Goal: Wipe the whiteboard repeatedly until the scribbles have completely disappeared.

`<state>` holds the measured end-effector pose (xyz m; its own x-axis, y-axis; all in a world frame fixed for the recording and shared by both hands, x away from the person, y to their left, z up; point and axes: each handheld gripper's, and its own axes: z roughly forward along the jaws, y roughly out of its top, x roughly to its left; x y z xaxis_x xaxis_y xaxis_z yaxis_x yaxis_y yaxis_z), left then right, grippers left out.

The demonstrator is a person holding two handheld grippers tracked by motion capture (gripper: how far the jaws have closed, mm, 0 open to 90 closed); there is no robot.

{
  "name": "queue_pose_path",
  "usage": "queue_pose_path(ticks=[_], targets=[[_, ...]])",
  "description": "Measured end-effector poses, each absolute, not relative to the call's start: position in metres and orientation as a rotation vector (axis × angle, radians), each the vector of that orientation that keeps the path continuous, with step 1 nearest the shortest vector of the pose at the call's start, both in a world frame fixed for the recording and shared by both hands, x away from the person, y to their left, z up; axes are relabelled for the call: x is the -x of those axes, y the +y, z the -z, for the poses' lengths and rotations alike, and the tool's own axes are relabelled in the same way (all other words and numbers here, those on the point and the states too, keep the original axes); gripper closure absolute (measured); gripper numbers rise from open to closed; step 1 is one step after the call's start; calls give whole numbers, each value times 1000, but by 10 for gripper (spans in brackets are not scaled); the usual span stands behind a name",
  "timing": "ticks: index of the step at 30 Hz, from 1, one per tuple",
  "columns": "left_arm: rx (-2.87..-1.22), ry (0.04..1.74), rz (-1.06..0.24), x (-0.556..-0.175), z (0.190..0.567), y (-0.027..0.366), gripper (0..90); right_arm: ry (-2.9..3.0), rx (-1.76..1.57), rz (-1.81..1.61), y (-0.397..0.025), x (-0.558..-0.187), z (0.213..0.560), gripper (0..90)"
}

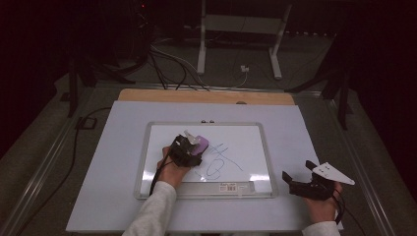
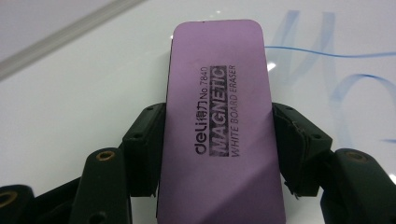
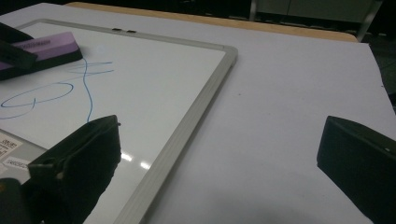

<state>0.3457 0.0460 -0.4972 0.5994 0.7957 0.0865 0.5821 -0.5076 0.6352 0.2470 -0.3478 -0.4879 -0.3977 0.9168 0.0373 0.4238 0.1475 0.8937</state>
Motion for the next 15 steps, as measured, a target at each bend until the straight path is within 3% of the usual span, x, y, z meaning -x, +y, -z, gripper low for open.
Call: queue_pose_path(ticks=[9, 15], targets=[[-2311, 931, -444, -317, 497, 34, 415, 1892, -1278, -1207, -349, -246, 488, 0], [-2288, 1038, -535, -331, 498, 51, 414, 1884, -1283, -1208, -350, -246, 487, 0]])
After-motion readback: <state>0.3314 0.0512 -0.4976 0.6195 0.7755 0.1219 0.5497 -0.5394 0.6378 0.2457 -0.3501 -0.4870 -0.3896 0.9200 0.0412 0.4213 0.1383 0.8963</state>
